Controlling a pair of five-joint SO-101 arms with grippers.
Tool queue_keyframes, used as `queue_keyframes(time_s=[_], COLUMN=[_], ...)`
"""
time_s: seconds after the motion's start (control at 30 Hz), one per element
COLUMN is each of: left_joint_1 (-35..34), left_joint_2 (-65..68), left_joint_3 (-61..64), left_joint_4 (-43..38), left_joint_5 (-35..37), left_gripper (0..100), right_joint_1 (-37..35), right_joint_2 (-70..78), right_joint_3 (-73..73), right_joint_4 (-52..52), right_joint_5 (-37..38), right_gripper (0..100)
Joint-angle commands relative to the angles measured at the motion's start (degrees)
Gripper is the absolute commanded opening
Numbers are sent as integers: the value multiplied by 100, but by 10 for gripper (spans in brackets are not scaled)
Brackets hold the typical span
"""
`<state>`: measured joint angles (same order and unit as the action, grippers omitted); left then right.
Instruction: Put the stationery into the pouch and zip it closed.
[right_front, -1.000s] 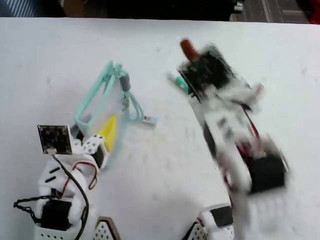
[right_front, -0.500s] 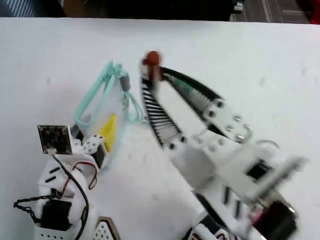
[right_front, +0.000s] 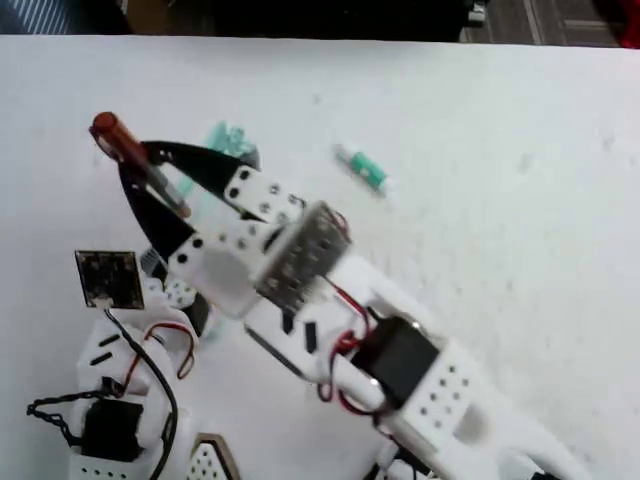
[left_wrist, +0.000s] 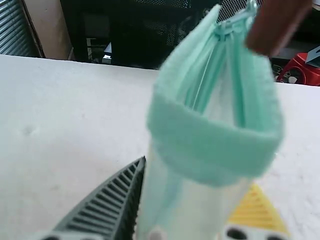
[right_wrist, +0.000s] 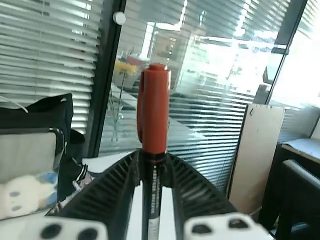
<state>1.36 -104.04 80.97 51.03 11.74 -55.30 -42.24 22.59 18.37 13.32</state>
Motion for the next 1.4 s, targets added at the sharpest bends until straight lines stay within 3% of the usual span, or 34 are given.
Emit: queue_keyframes(time_s=[0.0,0.5,0.73,1.17,1.37], left_joint_1=[84,84,84,84,84], left_joint_2=[48,48,48,48,48], left_joint_3=[-9,-26,-35,-35,-35], left_joint_4=[-158,-158,-158,-158,-158], left_joint_5=[-79,-79,-79,-79,-79], left_gripper=[240,241,242,242,242], right_joint_1=[-57,585,558,646,2220], right_joint_2=[136,409,391,347,418], right_joint_3=[-70,220,519,229,-352], right_joint_4=[-180,-48,180,347,330], right_joint_5=[-44,-35,-35,-35,-62], right_gripper=[16,26,253,208,208])
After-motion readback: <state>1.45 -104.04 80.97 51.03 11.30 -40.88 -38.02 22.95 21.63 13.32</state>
